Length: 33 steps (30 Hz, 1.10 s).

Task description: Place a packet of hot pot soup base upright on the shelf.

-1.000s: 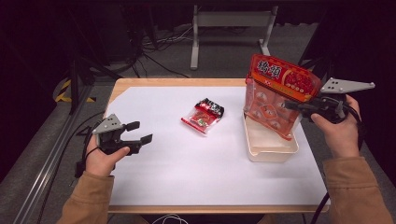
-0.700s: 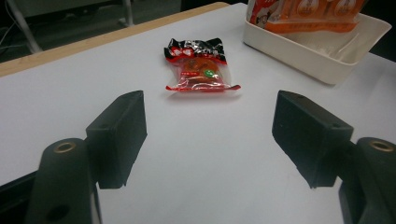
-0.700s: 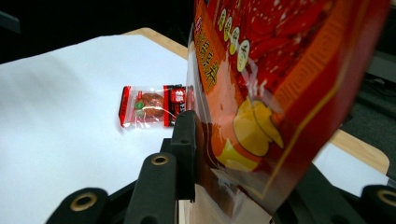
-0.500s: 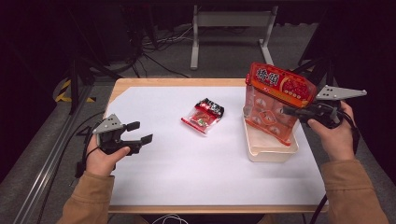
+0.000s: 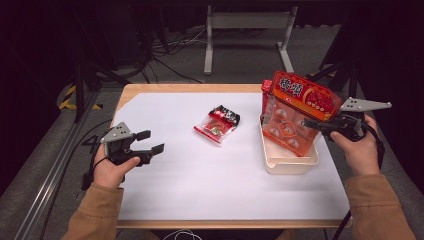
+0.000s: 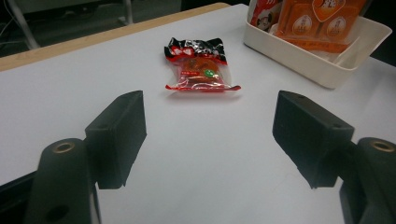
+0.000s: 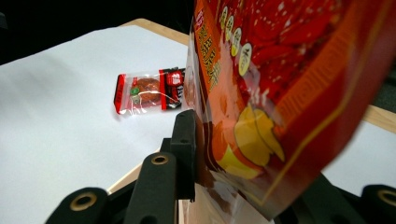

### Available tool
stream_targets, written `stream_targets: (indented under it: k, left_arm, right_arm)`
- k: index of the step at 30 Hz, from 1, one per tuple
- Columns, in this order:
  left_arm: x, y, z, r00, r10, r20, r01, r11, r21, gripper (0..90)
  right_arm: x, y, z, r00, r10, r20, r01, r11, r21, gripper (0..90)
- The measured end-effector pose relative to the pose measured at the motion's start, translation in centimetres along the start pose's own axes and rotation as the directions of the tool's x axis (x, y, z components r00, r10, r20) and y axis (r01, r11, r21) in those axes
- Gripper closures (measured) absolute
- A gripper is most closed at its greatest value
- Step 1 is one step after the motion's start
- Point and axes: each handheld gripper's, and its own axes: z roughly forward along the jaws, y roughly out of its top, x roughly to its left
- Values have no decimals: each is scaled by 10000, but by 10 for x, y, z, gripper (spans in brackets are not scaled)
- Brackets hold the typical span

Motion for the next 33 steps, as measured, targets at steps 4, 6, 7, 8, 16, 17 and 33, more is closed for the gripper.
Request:
stream_targets:
  k: [4, 6, 7, 8, 16, 17, 33]
  left_arm:
    - [-1, 0, 1, 9999, -106, 53, 106, 9999, -14, 265]
    - [0, 0, 1, 10000, -74, 42, 74, 10000, -24, 265]
    - [0, 0, 1, 10000, -58, 36, 58, 10000, -21, 265]
    - [0, 0, 1, 10000, -58, 45, 58, 10000, -11, 265]
    - [-1, 0, 3, 9999, -132, 87, 133, 9999, -8, 265]
    - [-1, 0, 2, 9999, -83, 83, 83, 10000, -8, 265]
    - [0, 1, 5, 9997, -138, 180, 138, 9999, 6, 262]
  right_arm:
    - [-1, -2, 1, 10000, 40, -56, -38, 9997, 226, 708]
    - [-1, -3, 3, 10000, 42, -73, -39, 9993, 382, 708]
    - [0, -4, 4, 9999, 75, -99, -71, 9991, 423, 708]
    - [0, -4, 6, 9999, 62, -121, -56, 9988, 481, 708]
    - [7, -2, 22, 9997, -194, -146, 208, 9949, 989, 708]
    - [7, -2, 23, 9997, -186, -139, 198, 9951, 968, 708]
    - [-5, -28, 21, 9973, 707, 211, -716, 9963, 483, 707]
